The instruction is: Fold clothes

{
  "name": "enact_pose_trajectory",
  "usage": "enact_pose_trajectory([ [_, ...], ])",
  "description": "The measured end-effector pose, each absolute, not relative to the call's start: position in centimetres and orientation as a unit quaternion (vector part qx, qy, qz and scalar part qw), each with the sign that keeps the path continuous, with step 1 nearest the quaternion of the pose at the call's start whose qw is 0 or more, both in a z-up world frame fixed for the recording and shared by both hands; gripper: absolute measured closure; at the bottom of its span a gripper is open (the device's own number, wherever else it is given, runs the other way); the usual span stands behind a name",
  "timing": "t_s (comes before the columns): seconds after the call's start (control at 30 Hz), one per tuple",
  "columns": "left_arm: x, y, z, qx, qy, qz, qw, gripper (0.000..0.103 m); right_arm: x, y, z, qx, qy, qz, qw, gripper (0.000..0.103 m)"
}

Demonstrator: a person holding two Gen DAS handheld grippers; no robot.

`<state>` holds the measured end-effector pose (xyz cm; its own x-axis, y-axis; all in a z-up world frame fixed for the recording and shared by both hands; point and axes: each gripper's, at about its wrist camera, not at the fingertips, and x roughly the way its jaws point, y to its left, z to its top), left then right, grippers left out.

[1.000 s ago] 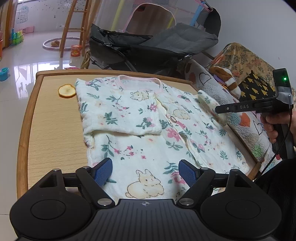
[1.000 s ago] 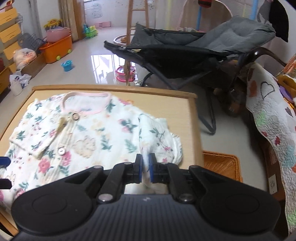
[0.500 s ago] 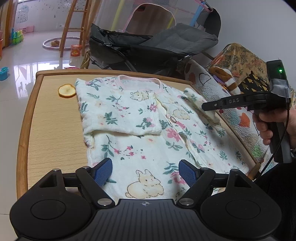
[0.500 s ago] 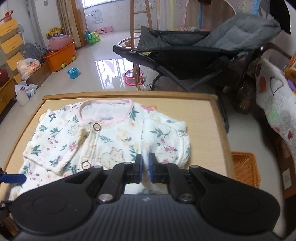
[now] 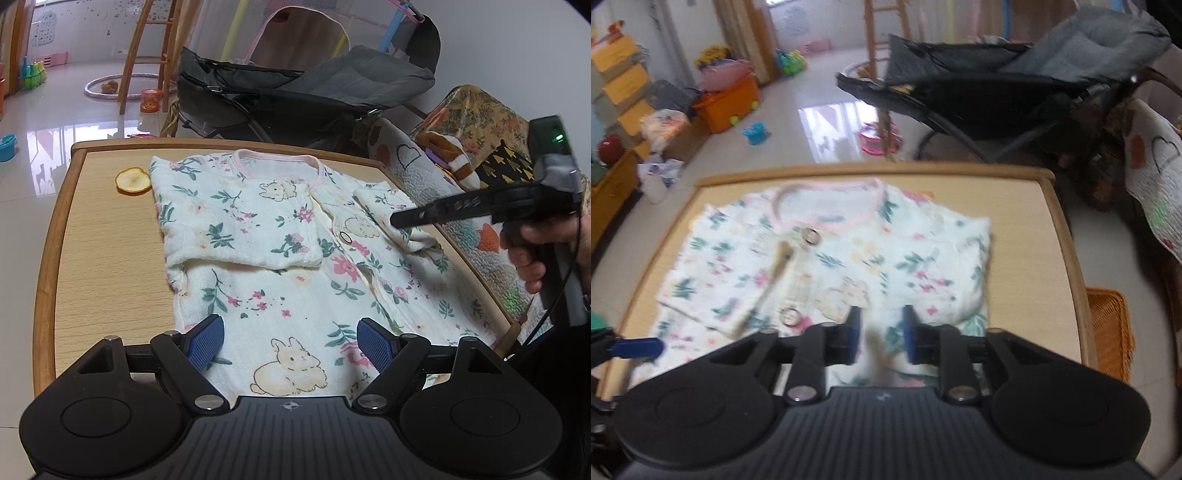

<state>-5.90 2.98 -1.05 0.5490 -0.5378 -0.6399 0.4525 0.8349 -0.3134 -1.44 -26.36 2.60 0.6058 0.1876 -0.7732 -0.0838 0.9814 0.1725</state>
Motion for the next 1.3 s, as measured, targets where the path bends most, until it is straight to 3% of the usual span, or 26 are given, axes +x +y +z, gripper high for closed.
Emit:
enact_pose_trajectory([
  [0.07,-5.9,3.0,-1.0,-0.055,0.382,-0.282,0.878,0.022,-1.7,-26.6,3.7,0.072,0.426,0.095,0.897,0.063],
  [0.27,-5.9,3.0,-1.0,-0.053,0.383,-0.282,0.878,0.022,-1.8,-29.3,6.7,0.111,0.371,0.039,0.921,0.063],
  [0.77,-6.0,3.0,-1.2,-0.056,0.382,-0.282,0.878,0.022,-0.2,-30.7,1.6,0.099,0.429,-0.009,0.898,0.067],
  [0.8,-6.0,3.0,-1.2,-0.056,0.382,-0.283,0.878,0.022,-0.1,-30.5,1.5,0.091,0.430,-0.006,0.898,0.068],
  [0.87,-6.0,3.0,-1.2,-0.056,0.382,-0.283,0.878,0.021,0.3,-30.1,1.5,0.077,0.437,0.001,0.896,0.089],
  [0.93,-6.0,3.0,-1.2,-0.056,0.382,-0.283,0.878,0.021,0.7,-29.6,1.3,0.064,0.446,0.009,0.893,0.099],
  [1.3,-6.0,2.9,-1.2,-0.058,0.383,-0.284,0.877,0.020,0.7,-26.7,2.9,0.058,0.429,0.055,0.900,0.100],
])
